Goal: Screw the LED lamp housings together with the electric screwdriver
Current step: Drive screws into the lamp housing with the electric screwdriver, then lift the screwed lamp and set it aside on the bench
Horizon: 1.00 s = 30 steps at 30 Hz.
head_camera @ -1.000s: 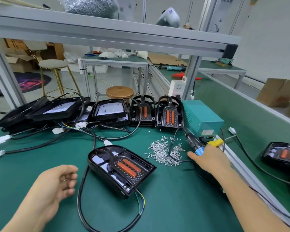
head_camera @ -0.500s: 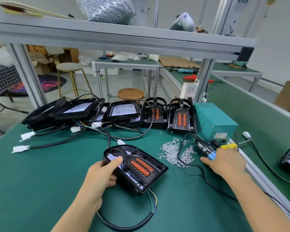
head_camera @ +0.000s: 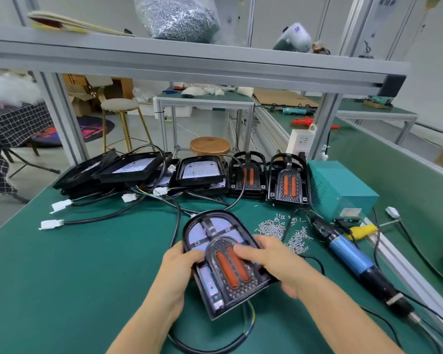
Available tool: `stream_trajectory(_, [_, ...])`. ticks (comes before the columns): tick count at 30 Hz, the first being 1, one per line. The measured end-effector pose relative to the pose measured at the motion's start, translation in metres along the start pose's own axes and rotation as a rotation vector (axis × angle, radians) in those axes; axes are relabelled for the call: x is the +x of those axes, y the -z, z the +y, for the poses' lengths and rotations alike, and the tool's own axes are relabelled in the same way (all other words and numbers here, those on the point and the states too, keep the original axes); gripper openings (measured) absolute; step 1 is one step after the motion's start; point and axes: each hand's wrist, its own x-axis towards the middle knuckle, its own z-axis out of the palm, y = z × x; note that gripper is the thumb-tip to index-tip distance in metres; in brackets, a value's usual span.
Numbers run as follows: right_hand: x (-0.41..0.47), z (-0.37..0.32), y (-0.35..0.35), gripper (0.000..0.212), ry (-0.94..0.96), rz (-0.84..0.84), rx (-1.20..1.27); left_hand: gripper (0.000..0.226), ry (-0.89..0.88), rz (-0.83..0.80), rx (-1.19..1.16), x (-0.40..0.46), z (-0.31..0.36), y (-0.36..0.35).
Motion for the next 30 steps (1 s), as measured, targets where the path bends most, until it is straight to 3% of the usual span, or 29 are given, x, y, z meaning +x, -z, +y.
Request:
stream_trajectory(2, [-0.002,-0.006,0.009,0.025,0.069,0.078,0.078,0.021,-0.032,-0.065,0.002,0.0,0.001,-0.006])
stream_trajectory(5, [-0.012,-0.021,0.027,0.032,0.176,0.118,0.138,0.047,-0.033,-0.266,-0.013,-0.004,0.004,-0.019])
stream_trajectory(7, [-0.015,-0.029,0.035,0.037,0.203,0.114,0.122,0.047,-0.078,-0.285,-0.005,-0.002,0.004,-0.021])
stream_trajectory(9, [-0.016,-0.032,0.04,0.031,0.209,0.11,0.114,0.037,-0.213,-0.057,0.192,0.008,0.004,-0.014])
stream_trajectory(11, [-0.018,-0.034,0.041,0.028,0.209,0.104,0.114,0.032,-0.318,0.294,0.632,0.022,0.007,0.001])
stream_trajectory(12, [-0.019,-0.034,0.04,0.029,0.209,0.098,0.121,0.041,-0.294,0.369,0.858,0.028,0.008,0.007])
stream_trajectory(14, [-0.019,-0.034,0.035,0.033,0.211,0.089,0.141,0.054,-0.131,0.339,1.19,0.035,0.01,0.013])
stream_trajectory(16, [-0.02,-0.034,0.031,0.029,0.221,0.083,0.156,0.04,-0.062,0.289,1.282,0.037,0.01,0.013])
stream_trajectory(19, [-0.019,-0.034,0.027,0.02,0.222,0.088,0.175,0.011,-0.123,0.32,1.158,0.036,0.007,0.014])
stream_trajectory(23, [-0.02,-0.031,0.029,0.022,0.239,0.109,0.147,0.004,-0.229,0.356,0.742,0.025,0.004,0.016])
stream_trajectory(26, [-0.02,-0.031,0.029,0.035,0.25,0.107,0.154,0.014,-0.344,0.339,0.465,0.008,0.006,0.016])
stream_trajectory(30, [-0.021,-0.039,0.025,0.027,0.334,0.048,0.216,0.029,-0.515,0.29,0.329,-0.011,0.01,0.012])
